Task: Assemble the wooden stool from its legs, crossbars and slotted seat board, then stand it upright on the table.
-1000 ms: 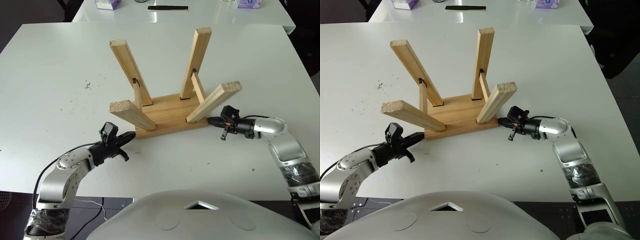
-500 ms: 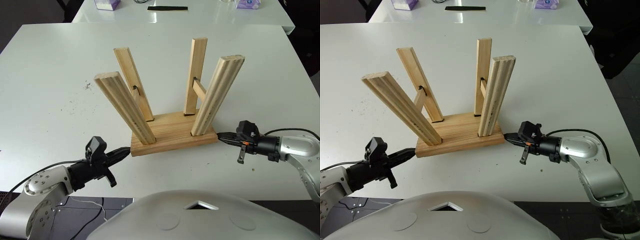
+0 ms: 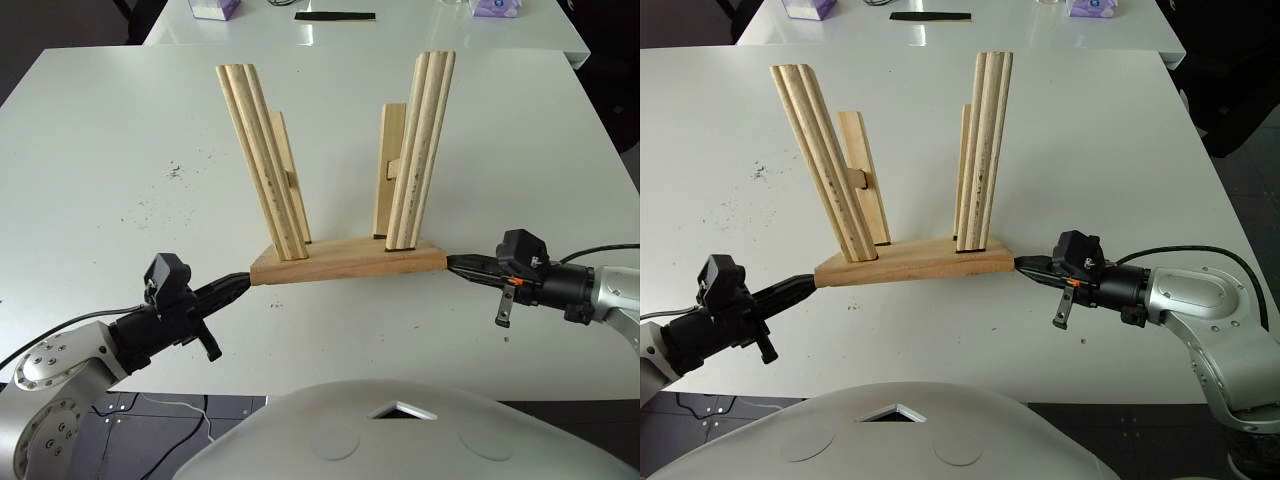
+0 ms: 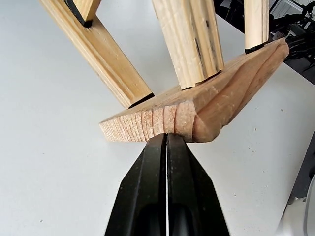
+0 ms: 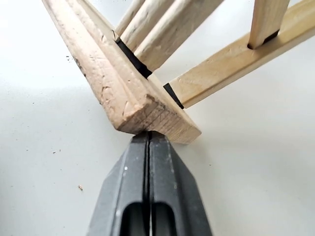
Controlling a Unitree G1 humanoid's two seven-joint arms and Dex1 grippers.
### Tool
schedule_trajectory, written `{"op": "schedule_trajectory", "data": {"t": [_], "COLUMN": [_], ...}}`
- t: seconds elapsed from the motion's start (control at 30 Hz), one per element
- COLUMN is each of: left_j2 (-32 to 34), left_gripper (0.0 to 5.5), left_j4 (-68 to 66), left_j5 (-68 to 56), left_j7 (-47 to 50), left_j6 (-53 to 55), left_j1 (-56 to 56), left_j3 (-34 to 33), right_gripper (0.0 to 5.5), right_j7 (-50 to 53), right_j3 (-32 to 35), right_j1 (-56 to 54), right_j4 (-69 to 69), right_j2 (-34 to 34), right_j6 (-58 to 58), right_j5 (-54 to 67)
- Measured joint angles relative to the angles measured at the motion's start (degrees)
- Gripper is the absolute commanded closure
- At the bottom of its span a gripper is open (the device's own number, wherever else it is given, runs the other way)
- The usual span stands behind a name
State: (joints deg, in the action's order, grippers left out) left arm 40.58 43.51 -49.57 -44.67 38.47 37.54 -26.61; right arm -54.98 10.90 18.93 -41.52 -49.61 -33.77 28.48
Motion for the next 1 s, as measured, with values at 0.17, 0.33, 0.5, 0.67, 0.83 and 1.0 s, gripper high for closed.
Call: {"op": "schedule_trajectory", "data": {"t": [0.17,0.33,0.5,0.67,0.83,1.0], "left_j2": [0.3,0.3,0.0,-0.1,-0.1,-0.3], "left_gripper": [5.47,5.47,5.47,5.47,5.47,5.50], "left_j4": [-0.7,-1.3,-3.3,-6.3,-8.0,-9.5], "left_j5": [-0.2,-0.1,1.0,2.2,4.0,6.3], "left_j7": [0.3,0.8,0.9,0.9,0.7,-0.3], "left_j6": [0.7,0.5,-1.4,-2.8,-4.2,-6.0], "left_j1": [-2.6,-4.5,-6.6,-10.2,-10.6,-11.6], "left_j3": [0.0,0.9,2.6,4.3,5.9,6.8], "right_gripper": [5.50,5.50,5.50,5.50,5.50,5.21], "right_j7": [0.0,0.0,-0.5,-1.2,-2.5,-4.0], "right_j3": [0.7,0.7,0.1,-1.7,-2.7,-5.1], "right_j1": [-1.4,-3.2,-4.9,-8.2,-9.5,-10.0], "right_j4": [0.0,1.2,2.6,5.1,6.9,11.2], "right_j2": [-0.2,-0.5,-0.7,-0.7,-0.9,-0.9], "right_j6": [-0.3,-0.4,-0.2,0.2,1.4,4.1], "right_j5": [0.9,1.2,1.6,1.6,1.6,0.1]}}
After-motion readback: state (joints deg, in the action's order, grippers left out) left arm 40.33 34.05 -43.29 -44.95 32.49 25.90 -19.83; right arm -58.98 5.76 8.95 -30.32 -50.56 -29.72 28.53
